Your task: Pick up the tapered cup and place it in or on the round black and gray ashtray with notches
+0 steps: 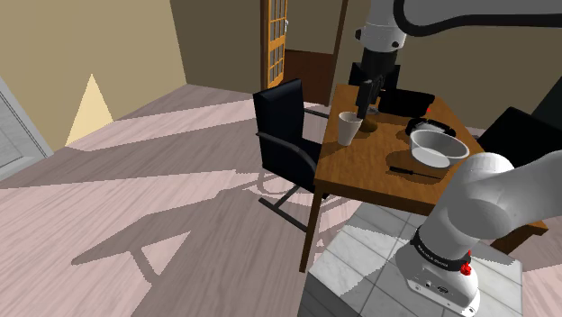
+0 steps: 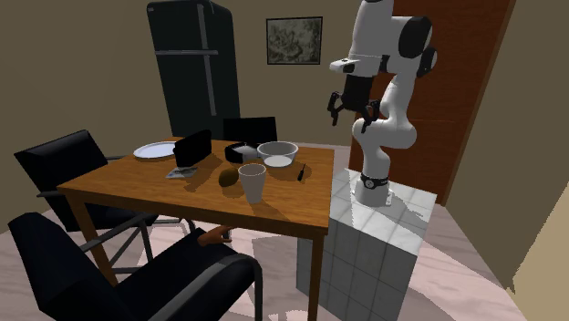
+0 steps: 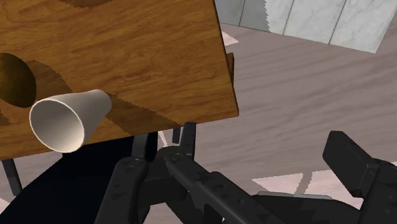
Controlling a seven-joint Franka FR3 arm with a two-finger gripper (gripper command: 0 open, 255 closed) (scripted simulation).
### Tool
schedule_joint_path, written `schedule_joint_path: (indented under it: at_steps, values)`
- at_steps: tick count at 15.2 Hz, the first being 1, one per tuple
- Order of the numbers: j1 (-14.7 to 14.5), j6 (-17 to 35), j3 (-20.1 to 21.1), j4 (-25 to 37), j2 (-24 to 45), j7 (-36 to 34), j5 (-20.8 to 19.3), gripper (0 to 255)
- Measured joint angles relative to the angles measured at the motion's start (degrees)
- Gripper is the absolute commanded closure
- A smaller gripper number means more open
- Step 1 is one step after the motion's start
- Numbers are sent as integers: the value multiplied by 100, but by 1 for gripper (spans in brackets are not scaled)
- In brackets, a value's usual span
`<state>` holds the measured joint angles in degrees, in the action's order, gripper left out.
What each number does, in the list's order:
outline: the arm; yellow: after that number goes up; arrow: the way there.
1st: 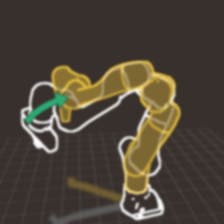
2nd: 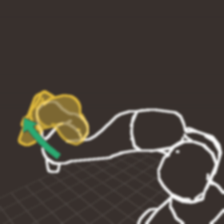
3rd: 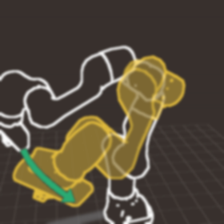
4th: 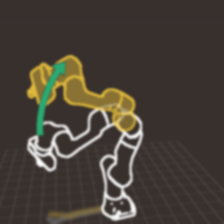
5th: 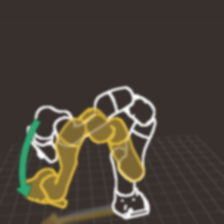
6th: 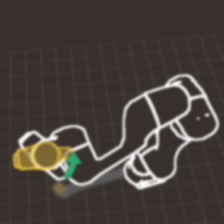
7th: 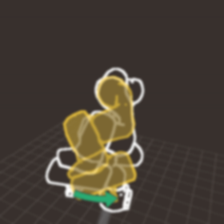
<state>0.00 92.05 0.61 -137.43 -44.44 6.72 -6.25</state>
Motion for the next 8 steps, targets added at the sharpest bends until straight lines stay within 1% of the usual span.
schedule_joint_path:
  at_steps: [2, 4, 8]
  values:
    - [22, 75, -46, -31, 30, 38, -36, 0]
    - [84, 336, -174, -118, 153, 131, -134, 0]
    - [254, 1071, -538, -334, 535, 395, -386, 0]
